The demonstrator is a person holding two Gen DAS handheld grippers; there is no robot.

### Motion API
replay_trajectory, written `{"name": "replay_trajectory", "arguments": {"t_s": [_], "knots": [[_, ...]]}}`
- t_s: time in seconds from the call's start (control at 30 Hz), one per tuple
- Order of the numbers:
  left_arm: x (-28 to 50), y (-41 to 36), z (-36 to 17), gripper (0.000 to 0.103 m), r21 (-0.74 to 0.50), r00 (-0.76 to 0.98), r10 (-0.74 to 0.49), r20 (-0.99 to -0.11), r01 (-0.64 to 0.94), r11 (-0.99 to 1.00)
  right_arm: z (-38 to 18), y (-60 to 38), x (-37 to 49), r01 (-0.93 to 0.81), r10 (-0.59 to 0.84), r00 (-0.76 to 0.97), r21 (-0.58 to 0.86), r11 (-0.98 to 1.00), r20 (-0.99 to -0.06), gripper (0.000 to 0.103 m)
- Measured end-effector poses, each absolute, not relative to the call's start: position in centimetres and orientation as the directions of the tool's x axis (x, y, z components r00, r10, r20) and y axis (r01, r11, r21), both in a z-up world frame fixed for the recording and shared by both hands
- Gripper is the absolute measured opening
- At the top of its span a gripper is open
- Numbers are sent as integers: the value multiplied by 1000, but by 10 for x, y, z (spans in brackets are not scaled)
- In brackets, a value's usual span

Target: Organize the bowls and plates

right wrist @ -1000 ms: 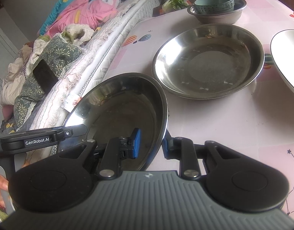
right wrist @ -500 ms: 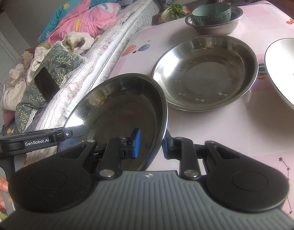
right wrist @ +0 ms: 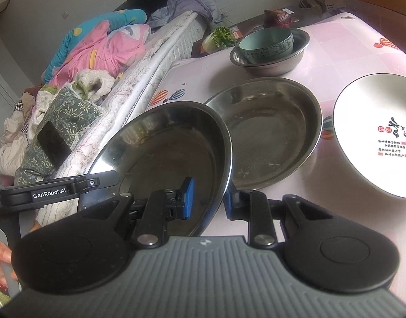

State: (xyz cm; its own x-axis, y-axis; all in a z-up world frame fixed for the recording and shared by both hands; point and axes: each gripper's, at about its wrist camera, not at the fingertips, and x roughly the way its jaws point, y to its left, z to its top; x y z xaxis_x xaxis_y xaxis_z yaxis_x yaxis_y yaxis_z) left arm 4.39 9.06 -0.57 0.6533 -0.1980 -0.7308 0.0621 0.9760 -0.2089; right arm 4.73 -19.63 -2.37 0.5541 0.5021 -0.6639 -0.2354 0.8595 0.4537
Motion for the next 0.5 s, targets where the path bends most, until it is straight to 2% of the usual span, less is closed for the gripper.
{"name": "replay_trajectory", "arguments": {"t_s": [0.5], "knots": [[128, 40, -26, 30, -255, 567, -285, -773, 133, 958, -33, -250, 105, -122, 406, 577, 417, 901, -708, 23]]}}
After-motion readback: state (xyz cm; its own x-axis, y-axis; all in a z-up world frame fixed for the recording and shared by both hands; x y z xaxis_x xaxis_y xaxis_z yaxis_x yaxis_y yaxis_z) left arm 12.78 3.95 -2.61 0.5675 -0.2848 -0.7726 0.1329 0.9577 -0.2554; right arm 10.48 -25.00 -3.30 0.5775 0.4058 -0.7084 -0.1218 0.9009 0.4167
